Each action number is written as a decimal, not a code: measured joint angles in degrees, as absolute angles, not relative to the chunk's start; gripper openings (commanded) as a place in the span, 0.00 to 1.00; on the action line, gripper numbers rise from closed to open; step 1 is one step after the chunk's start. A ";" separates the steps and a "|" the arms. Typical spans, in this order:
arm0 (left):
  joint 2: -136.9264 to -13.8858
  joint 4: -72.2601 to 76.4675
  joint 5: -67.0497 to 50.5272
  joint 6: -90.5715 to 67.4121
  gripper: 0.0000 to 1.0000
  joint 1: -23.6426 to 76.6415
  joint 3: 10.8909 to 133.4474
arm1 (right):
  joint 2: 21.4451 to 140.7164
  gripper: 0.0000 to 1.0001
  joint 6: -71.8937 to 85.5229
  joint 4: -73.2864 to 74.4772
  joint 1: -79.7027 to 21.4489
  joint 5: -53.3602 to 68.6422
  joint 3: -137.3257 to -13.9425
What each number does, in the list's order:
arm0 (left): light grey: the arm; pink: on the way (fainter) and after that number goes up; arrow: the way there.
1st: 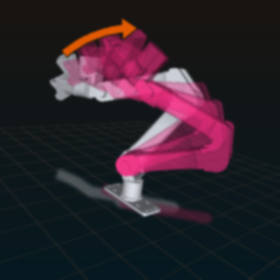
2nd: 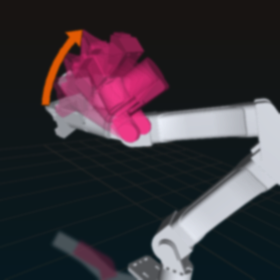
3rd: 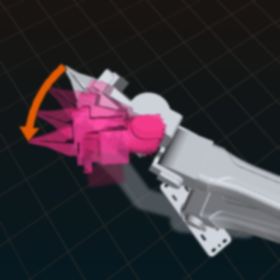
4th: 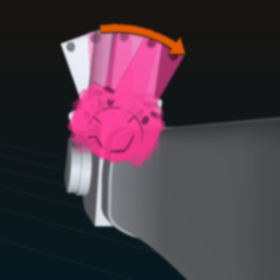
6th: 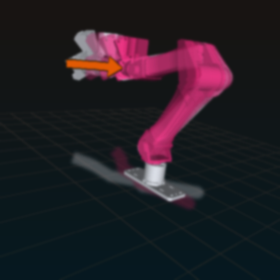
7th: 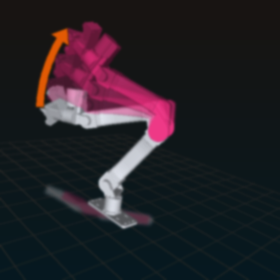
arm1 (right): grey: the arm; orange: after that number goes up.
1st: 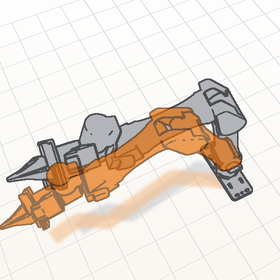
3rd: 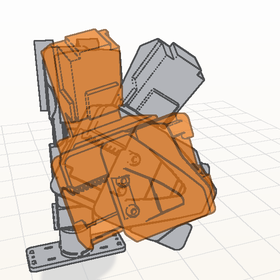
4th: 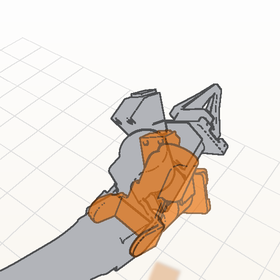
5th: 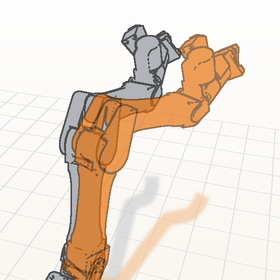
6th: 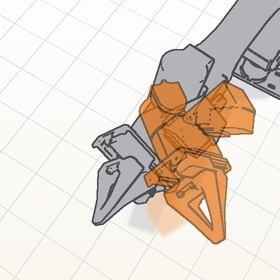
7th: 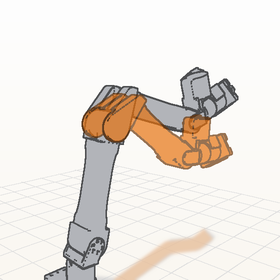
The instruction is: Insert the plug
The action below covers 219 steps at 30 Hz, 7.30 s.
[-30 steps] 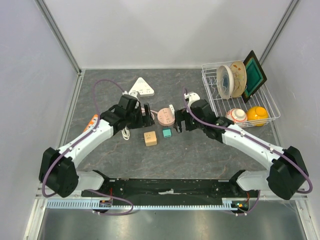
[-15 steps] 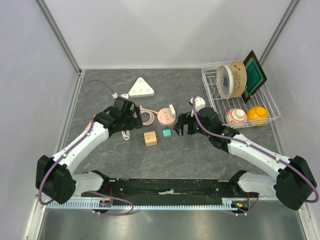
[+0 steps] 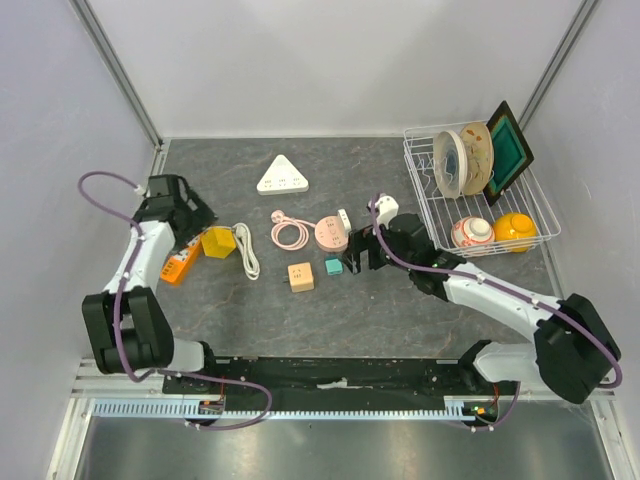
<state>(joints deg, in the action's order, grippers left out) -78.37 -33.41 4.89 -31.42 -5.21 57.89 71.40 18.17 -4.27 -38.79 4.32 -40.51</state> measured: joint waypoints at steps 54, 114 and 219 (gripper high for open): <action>-73.19 -33.71 -2.28 -33.34 0.89 16.12 55.94 | 70.37 0.98 14.66 -1.17 -39.00 8.27 -40.51; -53.32 -29.78 -6.79 -27.29 0.88 -2.66 44.05 | 106.10 0.00 23.86 0.82 -64.20 -23.57 -74.41; -58.00 -30.98 -0.60 -43.90 0.88 16.80 42.37 | 98.04 0.00 29.12 33.80 -44.01 11.92 -86.08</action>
